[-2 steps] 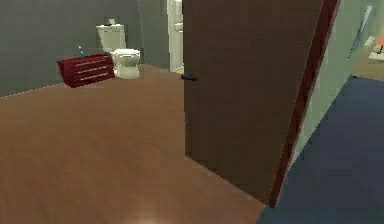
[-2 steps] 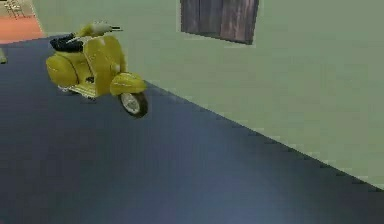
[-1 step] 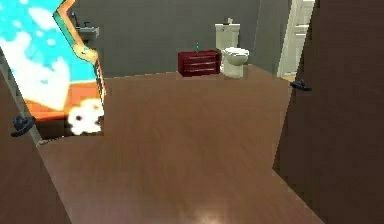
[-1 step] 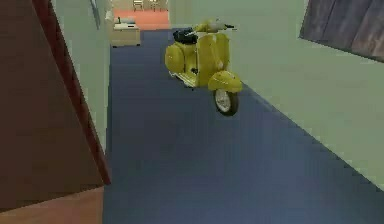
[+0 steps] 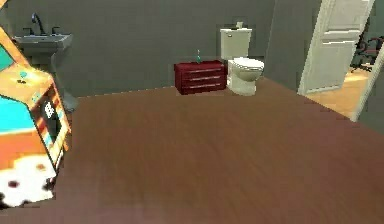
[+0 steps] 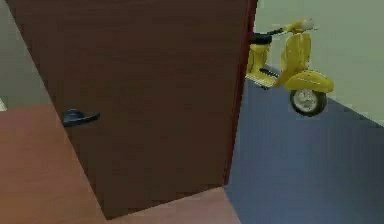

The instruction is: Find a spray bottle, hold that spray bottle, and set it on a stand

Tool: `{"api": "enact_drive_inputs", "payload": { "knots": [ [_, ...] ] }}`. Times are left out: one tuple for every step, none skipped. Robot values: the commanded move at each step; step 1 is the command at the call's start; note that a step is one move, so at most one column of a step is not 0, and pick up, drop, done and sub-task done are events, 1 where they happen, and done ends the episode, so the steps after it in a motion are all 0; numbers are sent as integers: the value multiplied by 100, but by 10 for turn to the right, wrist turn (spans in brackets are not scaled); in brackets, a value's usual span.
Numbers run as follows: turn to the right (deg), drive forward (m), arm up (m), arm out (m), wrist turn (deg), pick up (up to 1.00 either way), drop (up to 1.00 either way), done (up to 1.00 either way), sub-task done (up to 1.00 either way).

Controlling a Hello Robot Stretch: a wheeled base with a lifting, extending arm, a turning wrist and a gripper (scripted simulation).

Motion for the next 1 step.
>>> {"api": "enact_drive_inputs", "payload": {
  "knots": [
    [0, 100, 0, 0, 0, 0, 0, 0, 0]
  ]
}}
